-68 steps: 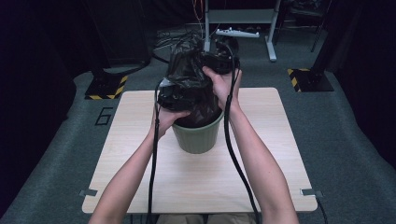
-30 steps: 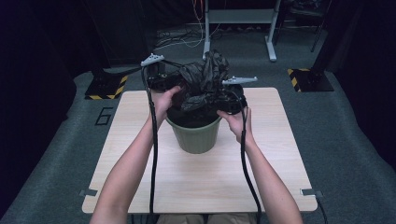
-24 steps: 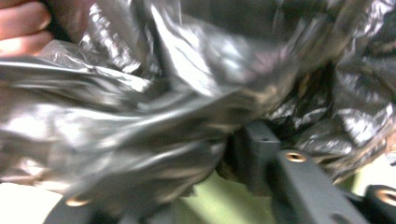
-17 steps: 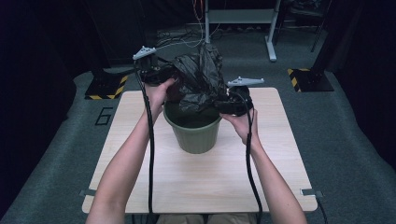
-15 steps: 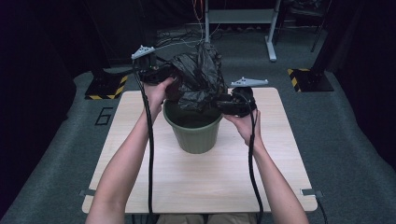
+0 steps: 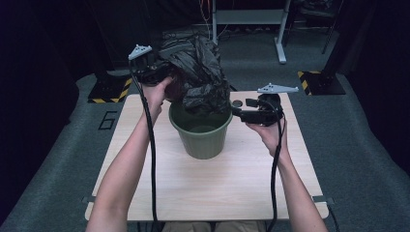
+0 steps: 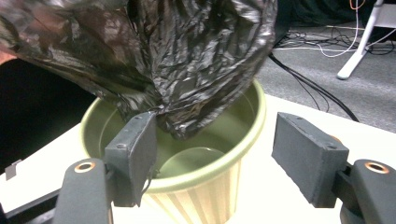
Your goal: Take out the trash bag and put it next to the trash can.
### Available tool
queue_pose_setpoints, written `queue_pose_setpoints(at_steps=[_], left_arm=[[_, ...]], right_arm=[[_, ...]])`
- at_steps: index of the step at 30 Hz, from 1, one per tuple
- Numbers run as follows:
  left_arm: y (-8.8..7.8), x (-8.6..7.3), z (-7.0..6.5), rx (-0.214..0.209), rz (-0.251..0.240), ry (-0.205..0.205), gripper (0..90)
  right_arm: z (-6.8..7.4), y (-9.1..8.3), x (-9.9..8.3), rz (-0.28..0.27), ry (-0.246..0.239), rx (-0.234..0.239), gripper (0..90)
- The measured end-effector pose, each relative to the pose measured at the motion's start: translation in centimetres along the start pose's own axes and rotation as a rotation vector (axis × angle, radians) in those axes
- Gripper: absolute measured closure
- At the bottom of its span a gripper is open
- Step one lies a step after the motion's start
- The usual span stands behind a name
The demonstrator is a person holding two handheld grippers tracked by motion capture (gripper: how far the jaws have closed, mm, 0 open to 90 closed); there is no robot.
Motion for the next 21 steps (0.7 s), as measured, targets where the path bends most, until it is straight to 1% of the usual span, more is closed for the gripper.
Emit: queue_pose_setpoints(at_steps=[5,9,12,17,21], left_arm=[[-0.5,0.4,0.7,0.010,-0.014,-0.015,90.0],[-1.2,1.0,1.4,0.020,-0.038,-0.031,90.0],[-1.8,1.4,1.8,0.029,-0.050,-0.032,90.0],[-2.6,2.0,2.6,0.044,-0.076,-0.046,90.0],[-3.3,2.3,3.4,0.059,-0.091,-0.053,90.0]], right_arm=[[-0.7,-0.2,-1.1,0.006,0.009,-0.012,26.3],[-1.3,0.0,-2.6,0.019,0.019,-0.026,23.6],[-1.9,0.2,-4.1,0.036,0.032,-0.039,22.0],[-2.8,0.8,-6.9,0.071,0.045,-0.066,18.7],[-3.5,1.3,-9.5,0.103,0.039,-0.111,15.6]])
Point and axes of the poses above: each handheld gripper's, and its own axes: y roughly forward along the jaws, x roughly out of its top, z roughly to its left, the point moved 7 cm from there along y, roughly forward along the jaws, and after that the axes turned 3 degrees about -y, right-handed, at the moved point
